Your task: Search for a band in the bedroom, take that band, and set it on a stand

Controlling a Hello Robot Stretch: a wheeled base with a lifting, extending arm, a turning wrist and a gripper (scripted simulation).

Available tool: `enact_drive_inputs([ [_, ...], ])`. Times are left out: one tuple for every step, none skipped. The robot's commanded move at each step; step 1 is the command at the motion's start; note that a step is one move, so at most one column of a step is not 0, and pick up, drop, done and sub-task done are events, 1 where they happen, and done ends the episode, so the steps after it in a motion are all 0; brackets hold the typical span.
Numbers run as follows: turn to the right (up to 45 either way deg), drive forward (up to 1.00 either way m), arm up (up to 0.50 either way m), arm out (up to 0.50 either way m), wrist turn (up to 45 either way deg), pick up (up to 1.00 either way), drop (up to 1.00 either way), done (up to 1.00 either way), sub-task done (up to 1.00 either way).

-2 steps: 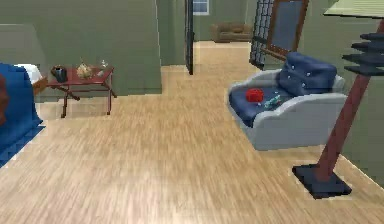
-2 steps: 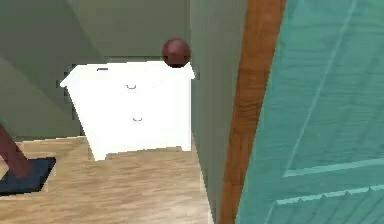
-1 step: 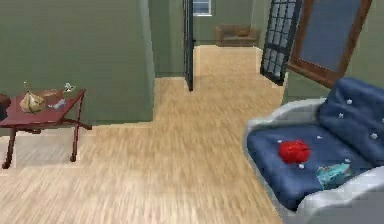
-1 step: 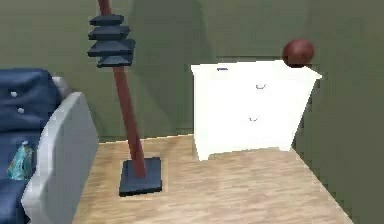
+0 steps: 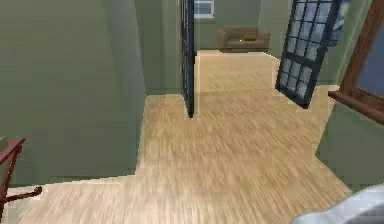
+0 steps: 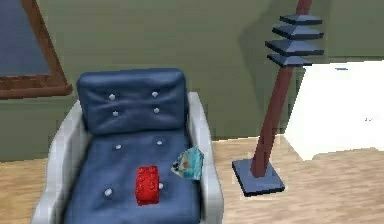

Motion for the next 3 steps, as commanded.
enact_drive_inputs([
  [-6.0,0.0,0.0,0.0,0.0,0.0,0.0,0.0,0.0],
  [0.0,0.6,0.0,0.0,0.0,0.0,0.0,0.0,0.0],
  [18.0,0.0,0.0,0.0,0.0,0.0,0.0,0.0,0.0],
])
